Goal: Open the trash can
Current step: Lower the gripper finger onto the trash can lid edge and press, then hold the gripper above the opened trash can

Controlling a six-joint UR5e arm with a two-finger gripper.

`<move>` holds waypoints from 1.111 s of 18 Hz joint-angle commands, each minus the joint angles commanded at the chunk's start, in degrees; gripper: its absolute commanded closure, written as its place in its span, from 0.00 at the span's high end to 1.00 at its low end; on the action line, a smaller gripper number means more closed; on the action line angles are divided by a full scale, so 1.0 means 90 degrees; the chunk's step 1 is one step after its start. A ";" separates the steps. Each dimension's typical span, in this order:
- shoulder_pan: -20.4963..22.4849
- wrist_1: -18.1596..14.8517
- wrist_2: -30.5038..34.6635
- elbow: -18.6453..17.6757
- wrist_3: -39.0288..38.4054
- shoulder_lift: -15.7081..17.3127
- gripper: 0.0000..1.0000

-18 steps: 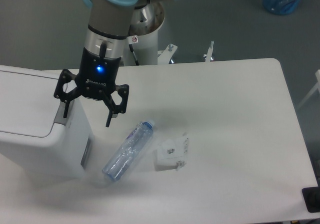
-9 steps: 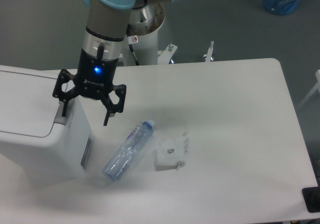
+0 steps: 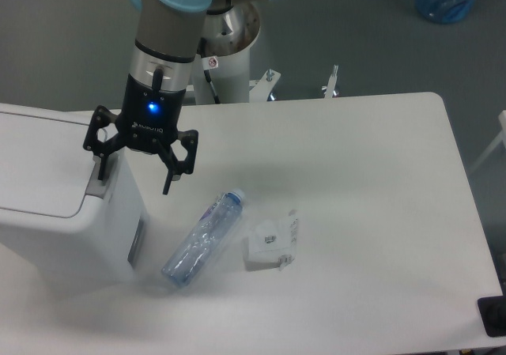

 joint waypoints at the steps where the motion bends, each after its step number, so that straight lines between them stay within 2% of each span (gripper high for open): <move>1: 0.0000 0.0000 0.0049 0.0000 -0.0010 0.0000 1.00; 8: 0.0000 0.0010 0.0059 -0.0039 -0.0010 -0.0039 1.00; 17: 0.0029 0.0029 0.0078 0.0048 0.0049 0.0088 1.00; 20: 0.0088 0.0059 0.0584 0.0175 0.0058 0.0020 1.00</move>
